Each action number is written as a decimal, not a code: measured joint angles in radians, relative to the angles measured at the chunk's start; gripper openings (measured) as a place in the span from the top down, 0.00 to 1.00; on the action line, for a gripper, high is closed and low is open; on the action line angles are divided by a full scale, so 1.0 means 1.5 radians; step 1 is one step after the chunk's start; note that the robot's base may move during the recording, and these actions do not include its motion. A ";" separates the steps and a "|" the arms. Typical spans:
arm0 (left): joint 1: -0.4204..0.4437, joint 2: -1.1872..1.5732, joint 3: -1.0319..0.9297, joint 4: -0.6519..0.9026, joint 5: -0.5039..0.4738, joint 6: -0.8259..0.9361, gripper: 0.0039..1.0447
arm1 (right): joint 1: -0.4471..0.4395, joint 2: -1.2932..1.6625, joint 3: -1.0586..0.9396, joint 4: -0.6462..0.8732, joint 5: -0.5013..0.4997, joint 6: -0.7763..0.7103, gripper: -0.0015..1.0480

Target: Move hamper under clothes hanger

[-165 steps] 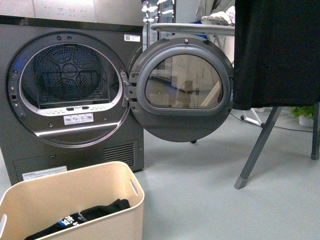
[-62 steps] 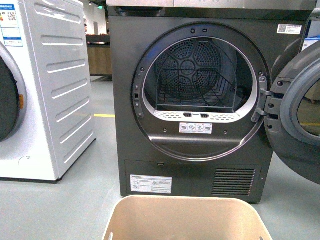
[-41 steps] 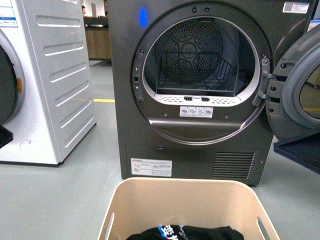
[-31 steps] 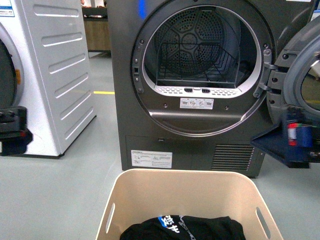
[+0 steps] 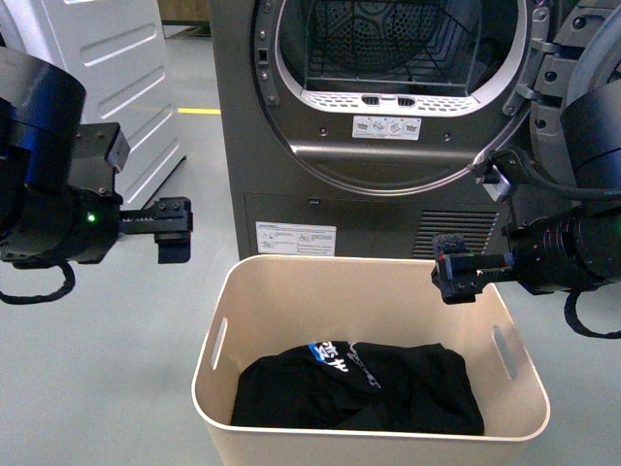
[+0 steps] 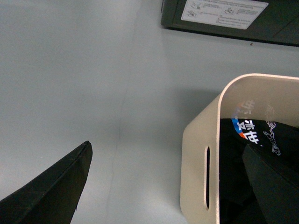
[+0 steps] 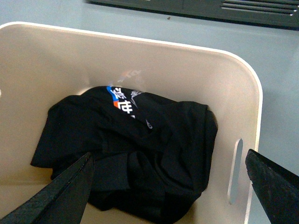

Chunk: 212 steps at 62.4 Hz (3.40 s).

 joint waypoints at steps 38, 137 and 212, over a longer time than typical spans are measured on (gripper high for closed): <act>-0.065 0.119 0.059 -0.057 0.031 -0.025 0.06 | -0.084 0.148 0.068 0.003 0.004 -0.057 0.08; -0.072 0.202 0.112 -0.078 0.047 -0.040 0.96 | -0.085 0.241 0.123 -0.023 0.045 -0.071 0.98; -0.052 0.105 0.101 -0.090 0.004 -0.023 0.96 | -0.073 0.128 0.086 -0.038 0.008 -0.070 0.98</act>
